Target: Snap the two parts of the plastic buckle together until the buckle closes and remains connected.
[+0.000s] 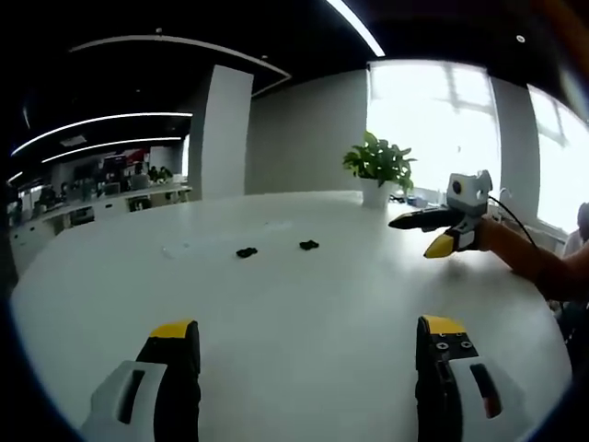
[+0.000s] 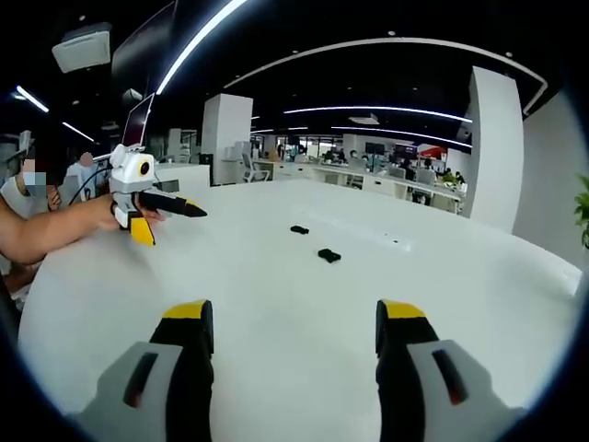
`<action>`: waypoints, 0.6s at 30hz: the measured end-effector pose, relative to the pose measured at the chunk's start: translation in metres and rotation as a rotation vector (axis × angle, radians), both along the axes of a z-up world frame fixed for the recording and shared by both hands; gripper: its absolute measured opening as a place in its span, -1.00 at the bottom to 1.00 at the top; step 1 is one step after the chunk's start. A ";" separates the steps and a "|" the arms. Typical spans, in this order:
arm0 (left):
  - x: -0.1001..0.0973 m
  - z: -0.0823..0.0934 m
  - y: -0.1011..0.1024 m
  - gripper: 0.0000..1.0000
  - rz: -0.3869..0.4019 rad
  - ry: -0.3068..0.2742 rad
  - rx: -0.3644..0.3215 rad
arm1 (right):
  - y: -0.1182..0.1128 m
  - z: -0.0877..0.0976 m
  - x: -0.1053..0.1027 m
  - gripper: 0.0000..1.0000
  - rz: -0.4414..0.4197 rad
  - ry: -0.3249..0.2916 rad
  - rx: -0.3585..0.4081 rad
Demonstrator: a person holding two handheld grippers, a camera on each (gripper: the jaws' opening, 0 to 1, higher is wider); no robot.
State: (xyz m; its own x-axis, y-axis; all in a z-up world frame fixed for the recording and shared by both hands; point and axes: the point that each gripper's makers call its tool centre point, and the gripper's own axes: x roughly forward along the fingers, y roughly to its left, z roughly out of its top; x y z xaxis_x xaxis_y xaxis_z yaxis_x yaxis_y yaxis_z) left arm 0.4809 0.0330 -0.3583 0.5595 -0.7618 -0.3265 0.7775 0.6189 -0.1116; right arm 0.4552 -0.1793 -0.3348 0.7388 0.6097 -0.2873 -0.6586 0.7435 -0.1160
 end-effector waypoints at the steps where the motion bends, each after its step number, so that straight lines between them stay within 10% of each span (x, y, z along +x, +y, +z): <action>1: 0.000 0.001 -0.001 0.99 -0.002 -0.004 0.000 | 0.000 0.001 0.000 0.44 0.001 -0.004 0.004; 18: -0.005 -0.004 0.007 0.99 0.010 0.015 0.039 | 0.010 -0.003 -0.007 0.46 0.033 0.000 -0.067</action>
